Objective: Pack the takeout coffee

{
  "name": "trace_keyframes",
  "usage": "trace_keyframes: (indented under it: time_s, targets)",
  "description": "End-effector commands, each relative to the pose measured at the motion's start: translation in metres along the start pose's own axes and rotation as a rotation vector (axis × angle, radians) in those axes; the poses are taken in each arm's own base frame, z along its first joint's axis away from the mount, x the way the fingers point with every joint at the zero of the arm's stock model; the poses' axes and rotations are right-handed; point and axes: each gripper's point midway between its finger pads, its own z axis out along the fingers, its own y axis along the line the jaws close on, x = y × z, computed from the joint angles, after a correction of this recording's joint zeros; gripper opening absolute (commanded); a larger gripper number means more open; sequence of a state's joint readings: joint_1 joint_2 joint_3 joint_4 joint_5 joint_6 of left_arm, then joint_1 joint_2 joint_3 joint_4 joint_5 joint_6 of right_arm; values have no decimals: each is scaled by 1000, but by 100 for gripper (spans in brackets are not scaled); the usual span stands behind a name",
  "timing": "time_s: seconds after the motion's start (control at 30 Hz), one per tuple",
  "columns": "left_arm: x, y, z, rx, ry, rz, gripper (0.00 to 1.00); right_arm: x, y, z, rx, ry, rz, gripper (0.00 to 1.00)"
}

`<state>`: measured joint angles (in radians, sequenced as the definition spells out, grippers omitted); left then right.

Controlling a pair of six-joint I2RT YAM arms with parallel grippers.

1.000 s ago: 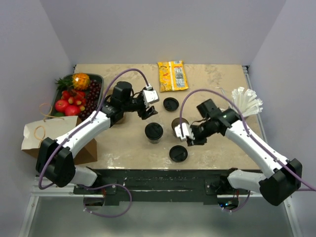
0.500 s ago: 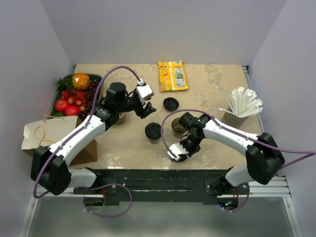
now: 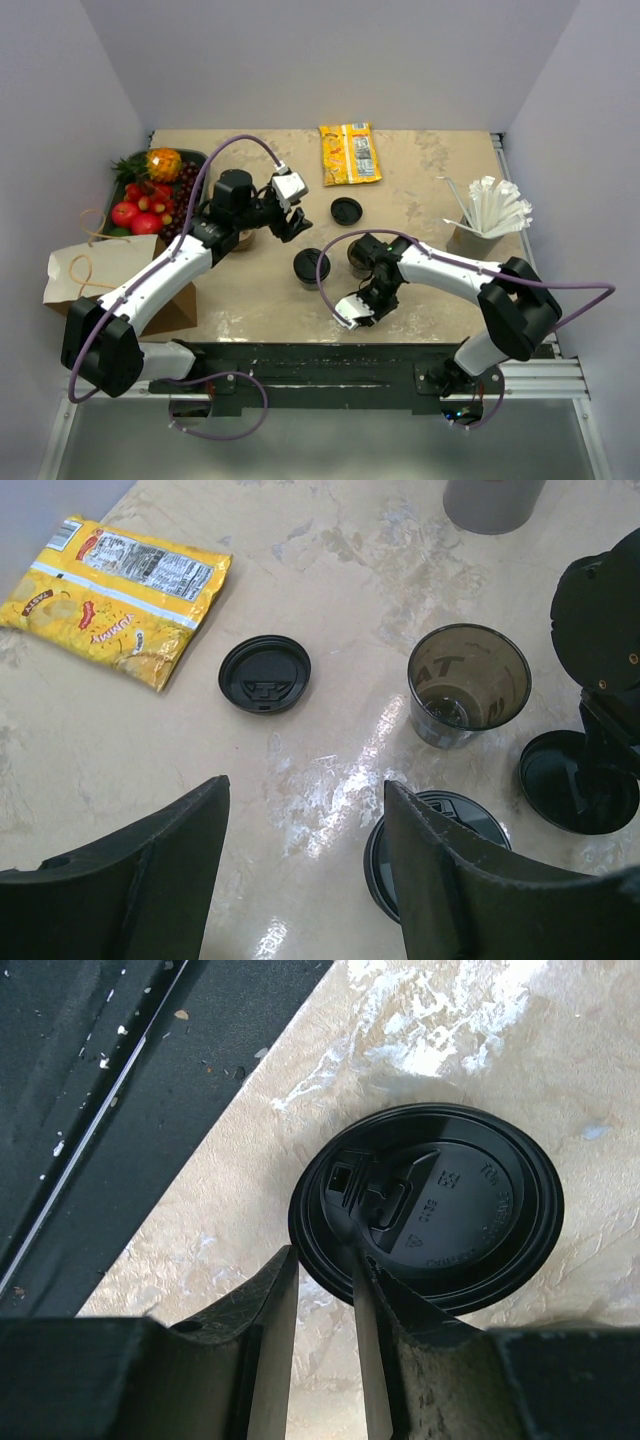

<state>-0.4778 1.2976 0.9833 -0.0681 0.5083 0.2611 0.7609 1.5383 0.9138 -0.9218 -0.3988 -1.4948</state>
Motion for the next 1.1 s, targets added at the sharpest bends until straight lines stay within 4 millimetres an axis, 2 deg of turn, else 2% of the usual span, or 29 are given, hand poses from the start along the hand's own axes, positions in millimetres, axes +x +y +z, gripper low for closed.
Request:
trace_keyframes:
  time_s: [0.0, 0.13, 0.5, 0.73, 0.87, 0.97, 1.03, 1.07]
  targets:
    - [-9, 6, 1, -18, -37, -4, 68, -2, 0, -3, 9, 9, -38, 33]
    - [-7, 5, 3, -13, -34, -15, 68, -6, 0, -12, 25, 6, -39, 34]
    - [-3, 5, 4, -12, -26, -23, 68, -10, 13, -8, -37, -18, -45, 38]
    - [2, 4, 5, -12, -17, -31, 68, -6, 7, -3, 8, -4, -54, 38]
    - [1, 5, 5, -14, -17, -29, 69, -7, -4, 1, 53, -6, -59, 36]
    - [0, 7, 6, -16, -18, -22, 69, -9, -5, 3, 55, -10, -67, 35]
    - [1, 7, 6, -18, -16, -23, 69, -9, -5, 3, 56, -10, -67, 32]
    - [1, 8, 6, -21, -16, -24, 69, -9, -5, 3, 58, -9, -67, 28]
